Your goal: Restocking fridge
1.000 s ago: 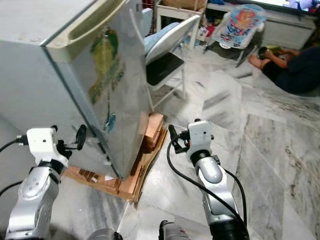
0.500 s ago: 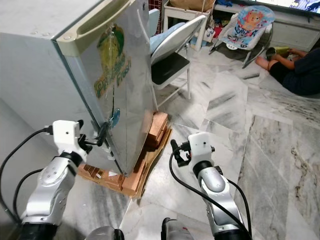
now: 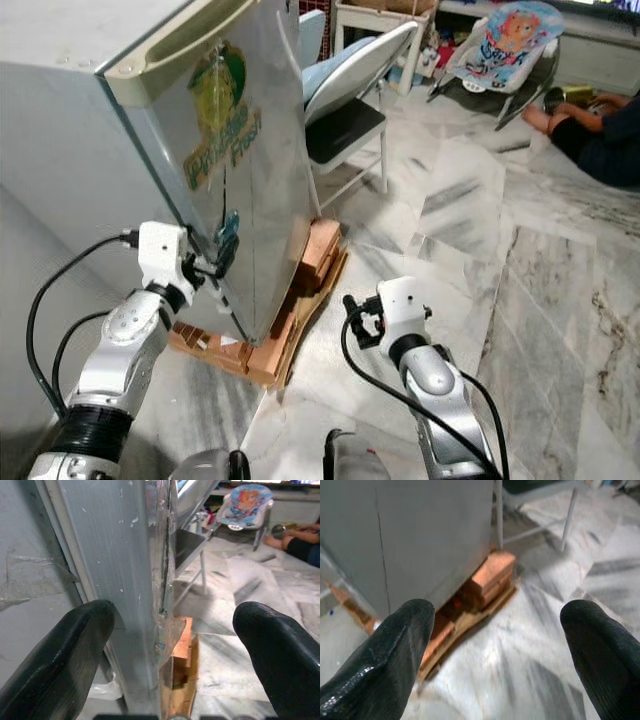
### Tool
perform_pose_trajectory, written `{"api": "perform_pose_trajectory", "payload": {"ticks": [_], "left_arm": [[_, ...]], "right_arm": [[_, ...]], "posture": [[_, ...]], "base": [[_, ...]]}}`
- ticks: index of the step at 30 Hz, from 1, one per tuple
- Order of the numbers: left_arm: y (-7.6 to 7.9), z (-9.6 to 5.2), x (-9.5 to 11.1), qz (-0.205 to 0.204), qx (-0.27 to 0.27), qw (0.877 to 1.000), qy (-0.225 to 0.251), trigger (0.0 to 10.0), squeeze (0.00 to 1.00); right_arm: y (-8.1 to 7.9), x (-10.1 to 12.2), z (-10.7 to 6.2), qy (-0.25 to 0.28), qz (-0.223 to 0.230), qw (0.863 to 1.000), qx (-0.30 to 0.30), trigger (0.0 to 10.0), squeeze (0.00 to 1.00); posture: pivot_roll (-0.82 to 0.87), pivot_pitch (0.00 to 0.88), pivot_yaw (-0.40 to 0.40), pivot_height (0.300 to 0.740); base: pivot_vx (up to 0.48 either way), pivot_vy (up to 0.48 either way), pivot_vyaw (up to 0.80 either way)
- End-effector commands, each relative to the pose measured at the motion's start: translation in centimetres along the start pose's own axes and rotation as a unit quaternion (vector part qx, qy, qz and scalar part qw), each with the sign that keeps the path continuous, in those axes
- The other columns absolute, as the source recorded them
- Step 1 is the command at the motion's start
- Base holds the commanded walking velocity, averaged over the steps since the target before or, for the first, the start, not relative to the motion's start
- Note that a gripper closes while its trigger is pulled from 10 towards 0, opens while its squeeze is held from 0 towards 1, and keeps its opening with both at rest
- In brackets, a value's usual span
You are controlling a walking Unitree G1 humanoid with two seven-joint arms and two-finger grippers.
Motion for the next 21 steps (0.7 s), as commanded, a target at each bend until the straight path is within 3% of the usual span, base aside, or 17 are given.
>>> {"api": "perform_pose_trajectory", "payload": {"ticks": [1, 8, 17, 21], "left_arm": [[-1.2, 0.3, 0.9, 0.004, 0.025, 1.000, 0.013, 10.0, 0.00], [-0.9, 0.5, 1.0, 0.013, 0.020, 1.000, 0.014, 10.0, 0.00], [-2.0, 0.7, 0.9, 0.024, 0.055, 0.998, 0.014, 10.0, 0.00], [-0.9, 1.1, 1.0, 0.011, 0.027, 0.999, 0.020, 10.0, 0.00]], "right_arm": [[0.0, 0.0, -0.3, -0.001, 0.000, 1.000, 0.003, 10.0, 0.00], [0.0, 0.0, -0.1, -0.005, -0.001, 1.000, 0.005, 10.0, 0.00], [-0.3, 0.0, -0.1, -0.007, -0.004, 1.000, 0.013, 10.0, 0.00], [-0.2, -0.1, -0.1, -0.012, -0.008, 1.000, 0.015, 10.0, 0.00]], "posture": [[-0.10, 0.166, 0.027, 0.740], [-0.10, 0.166, 0.027, 0.740], [-0.10, 0.165, 0.025, 0.740], [-0.10, 0.164, 0.023, 0.740]], "base": [[0.000, 0.000, 0.00], [0.000, 0.000, 0.00], [0.000, 0.000, 0.00], [0.000, 0.000, 0.00]]}}
Point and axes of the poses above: a point about 5 cm out from each wrist's last joint towards the gripper, its own z axis pointing out of the wrist towards the gripper, its own x axis along the axis of the wrist's last joint, y = z × x, the point moved 2 cm from there along z, pointing out of the wrist towards the gripper, and after that the axes turned 11 degrees about -z, right-handed, at the moved point
